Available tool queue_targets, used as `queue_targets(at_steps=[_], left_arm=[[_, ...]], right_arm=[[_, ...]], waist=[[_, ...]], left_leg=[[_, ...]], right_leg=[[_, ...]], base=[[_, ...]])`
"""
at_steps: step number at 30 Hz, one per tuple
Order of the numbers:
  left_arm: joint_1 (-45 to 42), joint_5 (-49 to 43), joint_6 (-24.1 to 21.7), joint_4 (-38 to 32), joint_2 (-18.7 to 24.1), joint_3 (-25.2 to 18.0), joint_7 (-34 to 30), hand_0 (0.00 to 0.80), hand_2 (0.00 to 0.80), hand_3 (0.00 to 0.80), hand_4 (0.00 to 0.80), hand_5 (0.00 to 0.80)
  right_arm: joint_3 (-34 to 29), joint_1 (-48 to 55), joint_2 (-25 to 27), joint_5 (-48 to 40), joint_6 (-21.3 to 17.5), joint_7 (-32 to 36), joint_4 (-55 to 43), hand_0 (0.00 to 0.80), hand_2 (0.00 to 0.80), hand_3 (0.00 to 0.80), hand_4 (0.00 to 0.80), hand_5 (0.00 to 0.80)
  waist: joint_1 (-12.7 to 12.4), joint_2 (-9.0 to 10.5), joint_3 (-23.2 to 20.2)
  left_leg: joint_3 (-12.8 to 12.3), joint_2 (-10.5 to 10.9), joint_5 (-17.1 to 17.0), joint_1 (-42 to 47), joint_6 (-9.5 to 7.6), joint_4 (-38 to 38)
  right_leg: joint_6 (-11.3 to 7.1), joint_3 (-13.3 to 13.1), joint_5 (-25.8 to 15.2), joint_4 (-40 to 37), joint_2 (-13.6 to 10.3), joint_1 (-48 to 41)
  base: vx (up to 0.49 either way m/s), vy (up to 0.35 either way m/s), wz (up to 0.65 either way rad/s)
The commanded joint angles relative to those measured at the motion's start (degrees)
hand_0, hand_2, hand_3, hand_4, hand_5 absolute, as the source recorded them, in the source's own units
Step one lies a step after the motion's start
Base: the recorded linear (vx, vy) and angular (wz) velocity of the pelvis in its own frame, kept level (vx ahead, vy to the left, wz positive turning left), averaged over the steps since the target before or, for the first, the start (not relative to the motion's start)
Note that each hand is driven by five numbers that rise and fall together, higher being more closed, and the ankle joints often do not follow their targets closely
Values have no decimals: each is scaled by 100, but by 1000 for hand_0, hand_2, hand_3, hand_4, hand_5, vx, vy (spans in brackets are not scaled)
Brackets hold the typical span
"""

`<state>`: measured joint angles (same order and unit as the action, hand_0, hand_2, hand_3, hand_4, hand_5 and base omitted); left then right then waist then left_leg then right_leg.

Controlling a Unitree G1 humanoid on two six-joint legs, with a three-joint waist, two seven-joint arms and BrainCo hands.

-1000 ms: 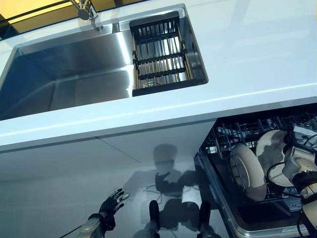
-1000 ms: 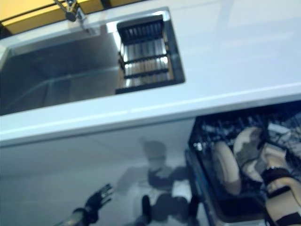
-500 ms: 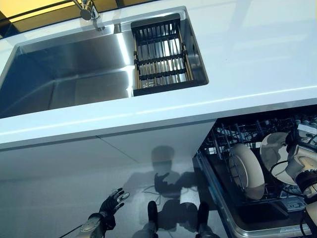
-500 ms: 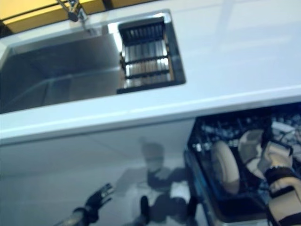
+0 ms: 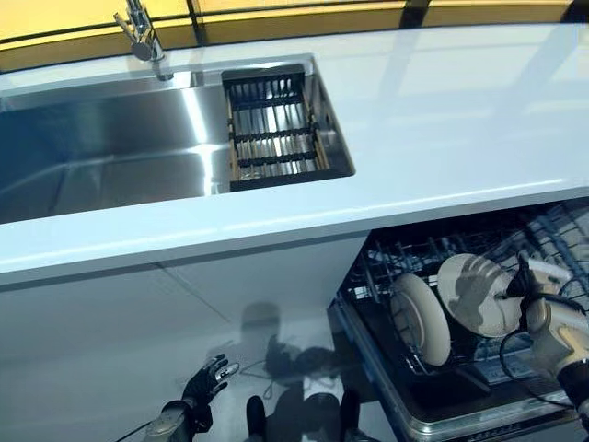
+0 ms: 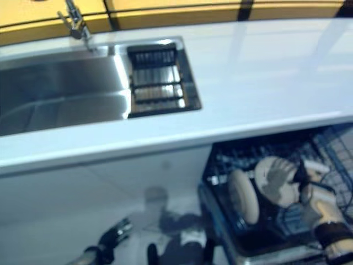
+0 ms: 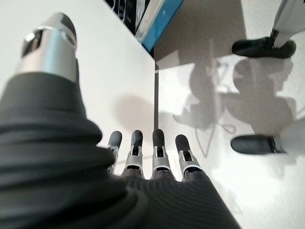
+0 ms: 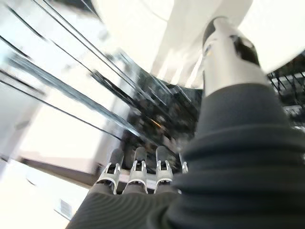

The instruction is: Take plates into dishwasher

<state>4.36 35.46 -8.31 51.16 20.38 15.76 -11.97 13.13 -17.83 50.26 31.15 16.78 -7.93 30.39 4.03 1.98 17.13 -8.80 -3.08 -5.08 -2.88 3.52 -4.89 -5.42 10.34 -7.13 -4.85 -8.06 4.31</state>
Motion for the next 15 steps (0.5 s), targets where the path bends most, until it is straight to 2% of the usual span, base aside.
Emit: queue_targets(at_steps=[1,7,15], left_arm=[[18,-280,-165,274,-218,-136,32,0,0,0,0,0],[-43,-438,-216,328,-284,-222,17,0,0,0,0,0],[-65,-499,-224,338,-314,-239,6,0,0,0,0,0]], right_arm=[[-82,105,21,272,-148,253,-171,0,0,0,0,0],[-65,462,-319,394,-282,631,-240,0,0,0,0,0],[102,514,-614,266,-386,467,-55,0,0,0,0,0]], waist=[[25,44,-361],[14,106,-408],[-42,85,-433]], left_leg=[[-212,176,217,-59,-218,-11],[-257,146,260,37,-226,-11],[-238,148,282,69,-234,-11]], right_leg=[[-165,-238,27,200,258,105],[-173,-249,36,161,258,2],[-184,-211,35,147,225,-45]], base=[[69,6,-21],[44,-1,-3],[0,0,0]])
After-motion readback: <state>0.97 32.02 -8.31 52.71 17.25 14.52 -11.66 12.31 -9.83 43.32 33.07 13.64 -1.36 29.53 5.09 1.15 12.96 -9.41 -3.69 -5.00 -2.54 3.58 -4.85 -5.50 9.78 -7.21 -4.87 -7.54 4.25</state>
